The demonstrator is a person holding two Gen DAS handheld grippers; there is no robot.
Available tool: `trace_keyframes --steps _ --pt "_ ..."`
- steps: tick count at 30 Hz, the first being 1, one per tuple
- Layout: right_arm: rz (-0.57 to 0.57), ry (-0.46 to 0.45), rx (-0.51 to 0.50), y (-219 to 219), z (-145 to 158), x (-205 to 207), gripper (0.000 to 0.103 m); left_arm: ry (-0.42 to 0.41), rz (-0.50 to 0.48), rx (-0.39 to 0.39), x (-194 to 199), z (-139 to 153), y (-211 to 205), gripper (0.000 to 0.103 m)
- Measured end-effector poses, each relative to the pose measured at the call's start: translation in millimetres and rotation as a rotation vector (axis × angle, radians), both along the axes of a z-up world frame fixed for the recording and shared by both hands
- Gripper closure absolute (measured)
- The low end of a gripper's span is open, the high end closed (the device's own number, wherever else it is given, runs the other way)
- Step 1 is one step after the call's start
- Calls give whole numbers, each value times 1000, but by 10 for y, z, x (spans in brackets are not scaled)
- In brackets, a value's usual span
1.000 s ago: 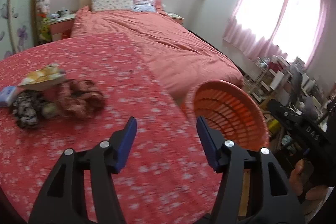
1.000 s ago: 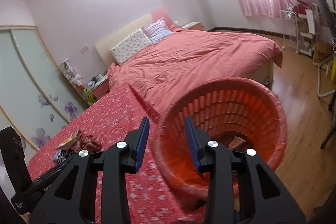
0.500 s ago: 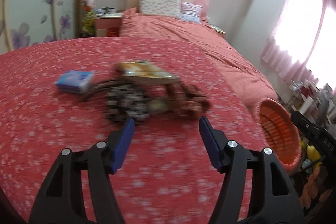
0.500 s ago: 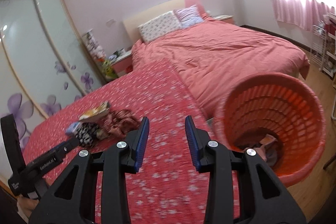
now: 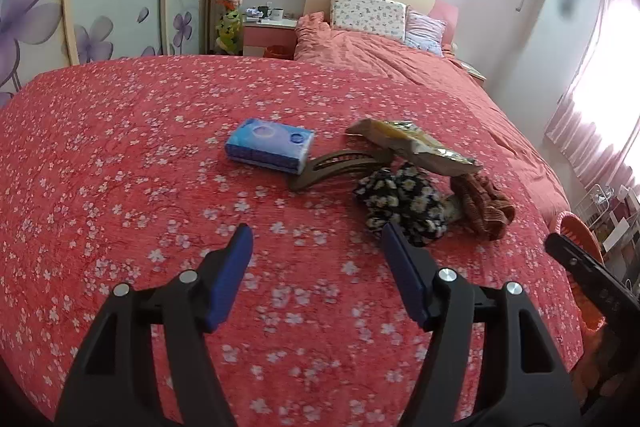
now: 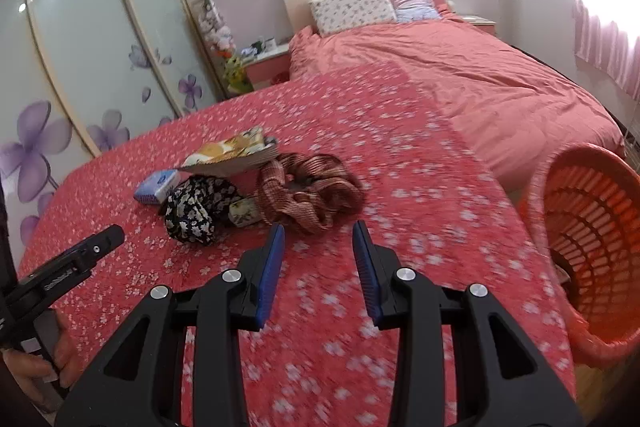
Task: Collect trash
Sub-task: 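Move both open tools back over the remaining items on the bed, then grasp the black floral cloth with the left tool while the right tool grasps the plaid cloth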
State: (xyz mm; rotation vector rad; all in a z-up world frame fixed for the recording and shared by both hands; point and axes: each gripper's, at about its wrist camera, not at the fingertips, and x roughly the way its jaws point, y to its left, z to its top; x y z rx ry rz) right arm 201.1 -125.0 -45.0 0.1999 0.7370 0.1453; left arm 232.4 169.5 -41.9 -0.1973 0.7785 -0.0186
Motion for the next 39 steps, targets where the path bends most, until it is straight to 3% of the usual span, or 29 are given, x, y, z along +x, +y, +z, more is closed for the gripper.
trace_keyframes --steps 4,10,15,18,20,23,26,39 --pt "30 15 -28 183 -59 174 64 5 5 -12 41 -36 76 36" --pt "48 16 -90 345 -84 376 41 14 0 -22 114 -92 100 35" --pt "42 56 -141 394 -184 515 40 26 -7 -31 178 -147 83 34" --pt "28 86 -166 364 -270 540 56 27 -15 -36 204 -155 41 34" --pt "20 93 -165 341 -300 530 74 28 -23 -38 220 -165 4 34" --pt "7 92 -125 248 -293 484 88 34 -33 -44 246 -177 -56 34" --pt "-19 75 -94 141 -232 390 93 35 -44 -49 266 -175 -135 33" --pt "-130 13 -9 -339 -25 87 94 27 -85 -47 491 -197 -574 28"
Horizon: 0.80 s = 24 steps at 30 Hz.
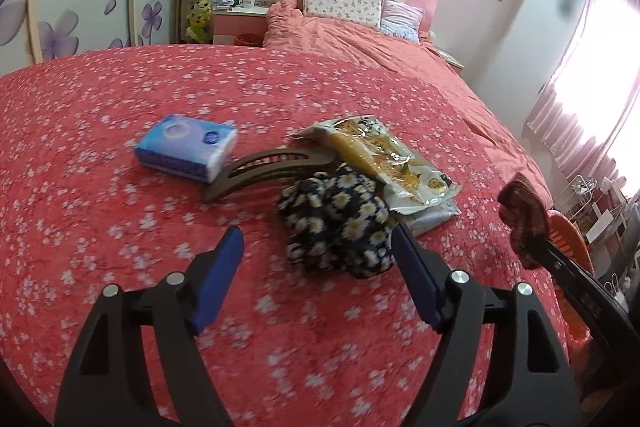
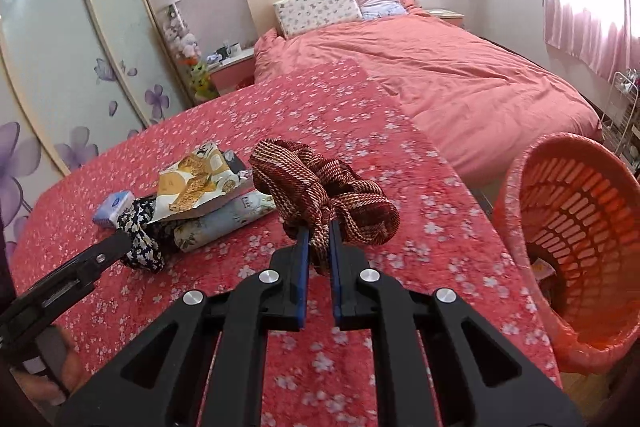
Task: Collect trash
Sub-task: 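Grasp the black floral cloth with the left tool while the right tool grasps the plaid cloth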
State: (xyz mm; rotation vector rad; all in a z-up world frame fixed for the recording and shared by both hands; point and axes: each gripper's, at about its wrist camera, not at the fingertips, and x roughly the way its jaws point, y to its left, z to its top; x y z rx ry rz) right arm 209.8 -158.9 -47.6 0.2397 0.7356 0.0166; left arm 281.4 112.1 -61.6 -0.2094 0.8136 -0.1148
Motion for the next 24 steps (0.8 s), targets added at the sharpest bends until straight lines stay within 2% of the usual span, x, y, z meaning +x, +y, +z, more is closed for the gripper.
trace_keyframes --steps 4,6,9,11,14,24 --pt "1 5 9 -36 -17 0 94 22 8 16 116 -85 -97 28" --pt "3 7 12 -78 -34 -4 94 37 11 11 160 -128 -118 32" --pt "5 10 13 -101 -45 -14 94 59 5 7 239 -189 -121 51" --pt "5 10 14 -119 -41 -52 94 74 -3 -8 247 -219 -123 72" --pt "5 2 18 -144 -13 -102 94 61 -15 -16 190 -178 -93 82" --pt "14 -63 30 -169 221 -344 94 -25 -21 -14 -183 193 -14 84"
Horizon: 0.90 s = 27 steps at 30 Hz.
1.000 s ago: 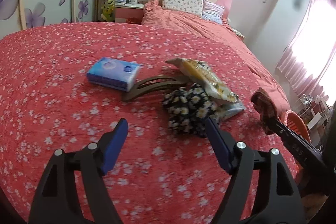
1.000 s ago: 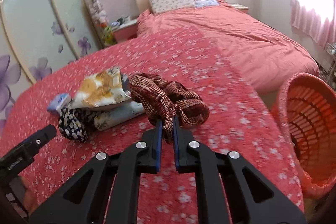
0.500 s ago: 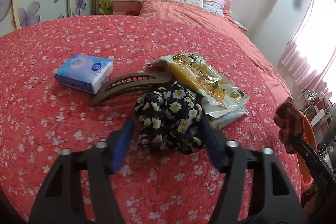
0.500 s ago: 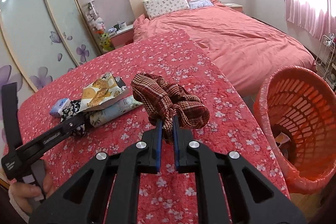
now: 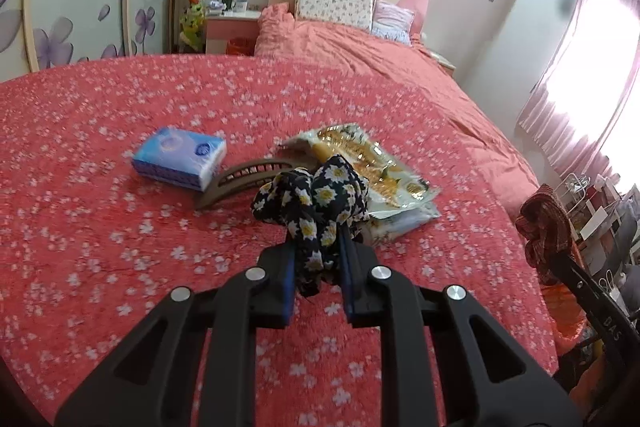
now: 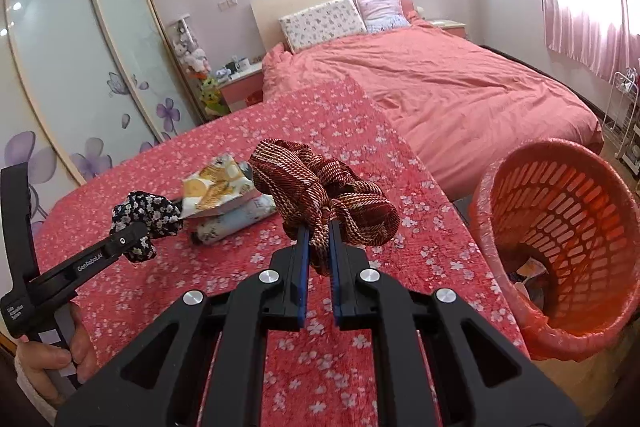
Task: Collect trash
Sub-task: 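Grasp the black floral cloth with the left tool while the right tool grasps the plaid cloth, then carry the black floral cloth and plaid cloth over the orange basket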
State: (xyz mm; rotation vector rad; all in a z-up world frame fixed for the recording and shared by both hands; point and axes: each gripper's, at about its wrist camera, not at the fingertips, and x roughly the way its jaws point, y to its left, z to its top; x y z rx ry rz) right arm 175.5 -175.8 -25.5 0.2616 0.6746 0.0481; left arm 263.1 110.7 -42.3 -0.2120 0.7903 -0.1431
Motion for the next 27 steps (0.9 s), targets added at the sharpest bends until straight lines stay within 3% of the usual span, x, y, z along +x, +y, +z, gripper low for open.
trace_keyframes --steps 9,27 --pt "-17 -75 16 -113 236 -310 94 -78 -25 -34 -344 429 -82 84" --pt "-171 -201 21 -684 495 -871 94 -162 -243 -104 -873 912 -1046 84"
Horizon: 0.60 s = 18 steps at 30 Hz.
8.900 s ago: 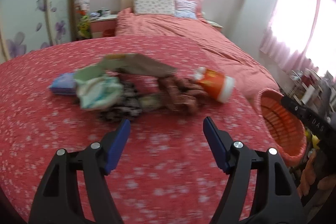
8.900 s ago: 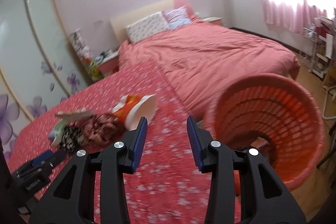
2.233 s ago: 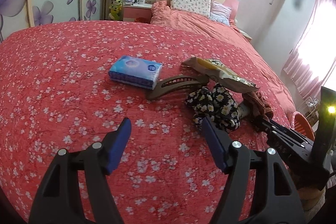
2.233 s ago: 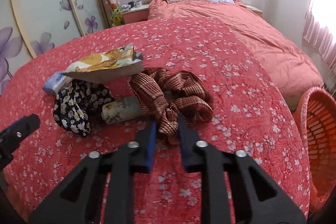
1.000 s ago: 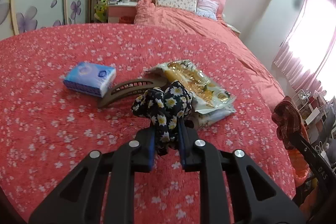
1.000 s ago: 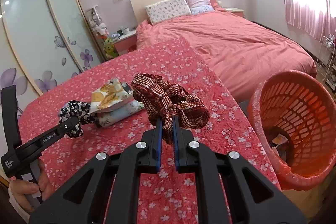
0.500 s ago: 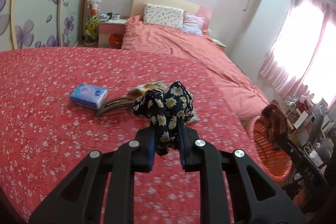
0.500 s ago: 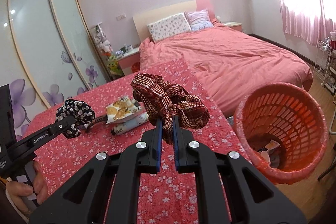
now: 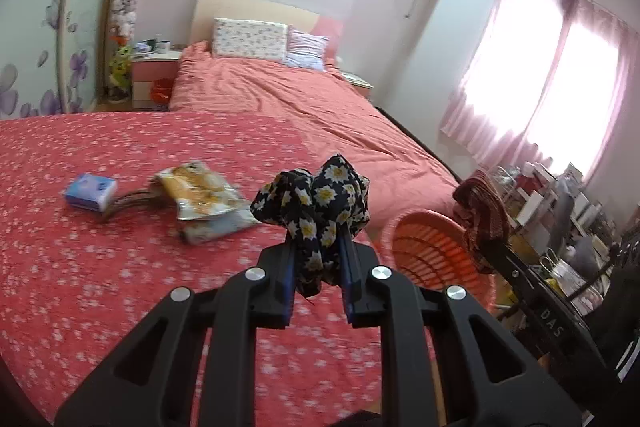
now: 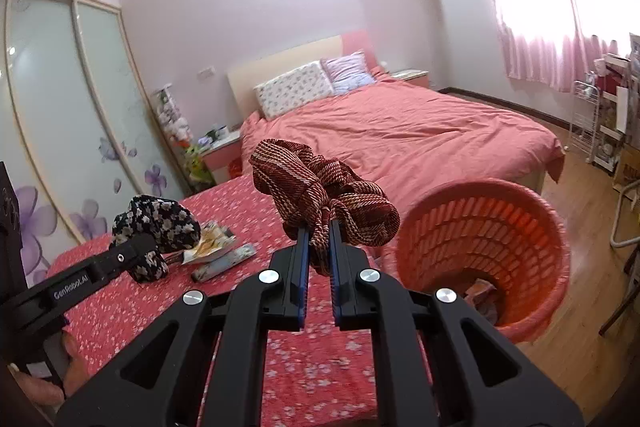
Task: Collect trash
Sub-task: 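Carry the black floral cloth and plaid cloth over the orange basket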
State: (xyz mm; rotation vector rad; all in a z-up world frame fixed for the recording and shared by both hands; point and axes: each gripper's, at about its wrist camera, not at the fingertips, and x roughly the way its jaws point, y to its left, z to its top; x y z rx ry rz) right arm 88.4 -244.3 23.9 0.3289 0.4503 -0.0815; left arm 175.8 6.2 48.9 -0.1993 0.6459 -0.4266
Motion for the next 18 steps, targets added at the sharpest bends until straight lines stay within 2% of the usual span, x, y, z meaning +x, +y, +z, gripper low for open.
trace_keyframes --steps 9,18 --pt "-102 -33 25 -379 -3 -204 94 -5 -107 -10 -162 19 -592 84" --pt "-166 -32 53 -669 -97 -262 94 14 -185 -11 -212 -95 -1007 84"
